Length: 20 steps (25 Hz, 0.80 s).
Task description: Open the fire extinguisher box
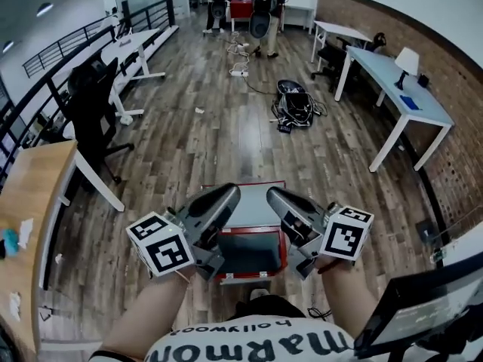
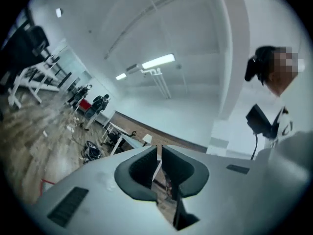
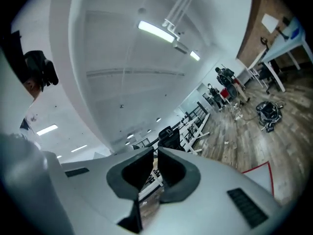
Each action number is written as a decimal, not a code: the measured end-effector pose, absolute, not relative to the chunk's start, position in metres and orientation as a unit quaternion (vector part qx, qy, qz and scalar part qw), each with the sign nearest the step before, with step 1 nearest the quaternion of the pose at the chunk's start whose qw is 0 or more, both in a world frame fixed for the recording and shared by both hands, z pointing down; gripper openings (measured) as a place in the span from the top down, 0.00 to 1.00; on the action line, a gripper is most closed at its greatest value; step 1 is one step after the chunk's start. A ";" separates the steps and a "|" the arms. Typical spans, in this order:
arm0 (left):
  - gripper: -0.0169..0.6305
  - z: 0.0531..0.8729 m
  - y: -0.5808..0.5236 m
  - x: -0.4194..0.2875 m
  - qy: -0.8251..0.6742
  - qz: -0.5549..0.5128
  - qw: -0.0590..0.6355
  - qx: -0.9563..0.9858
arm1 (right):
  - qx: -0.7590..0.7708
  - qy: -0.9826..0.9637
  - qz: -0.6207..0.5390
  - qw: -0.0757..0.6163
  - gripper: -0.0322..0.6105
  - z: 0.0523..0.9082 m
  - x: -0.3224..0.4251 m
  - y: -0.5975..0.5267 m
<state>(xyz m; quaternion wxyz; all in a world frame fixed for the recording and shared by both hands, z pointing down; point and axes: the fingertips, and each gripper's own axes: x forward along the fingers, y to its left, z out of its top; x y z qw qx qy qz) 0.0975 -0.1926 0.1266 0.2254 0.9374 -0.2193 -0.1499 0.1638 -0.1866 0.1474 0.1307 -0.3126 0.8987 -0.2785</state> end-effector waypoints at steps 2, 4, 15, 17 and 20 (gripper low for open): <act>0.92 0.114 -0.168 0.086 -0.225 -0.118 0.169 0.952 | -0.316 0.907 -0.250 0.125 0.90 0.135 0.148 -0.168; 0.92 0.101 -0.147 0.074 -0.228 -0.112 0.124 0.959 | -0.314 0.917 -0.221 0.106 0.91 0.125 0.131 -0.152; 0.92 0.120 -0.105 0.034 -0.218 -0.054 0.068 0.972 | -0.345 0.930 -0.125 -0.037 0.91 0.149 0.086 -0.103; 0.92 0.135 -0.105 0.031 -0.221 -0.023 0.049 0.974 | -0.356 0.924 -0.128 -0.054 0.91 0.162 0.091 -0.104; 0.92 0.161 -0.104 0.027 -0.225 0.035 0.018 0.973 | -0.377 0.913 -0.139 -0.072 0.91 0.179 0.099 -0.106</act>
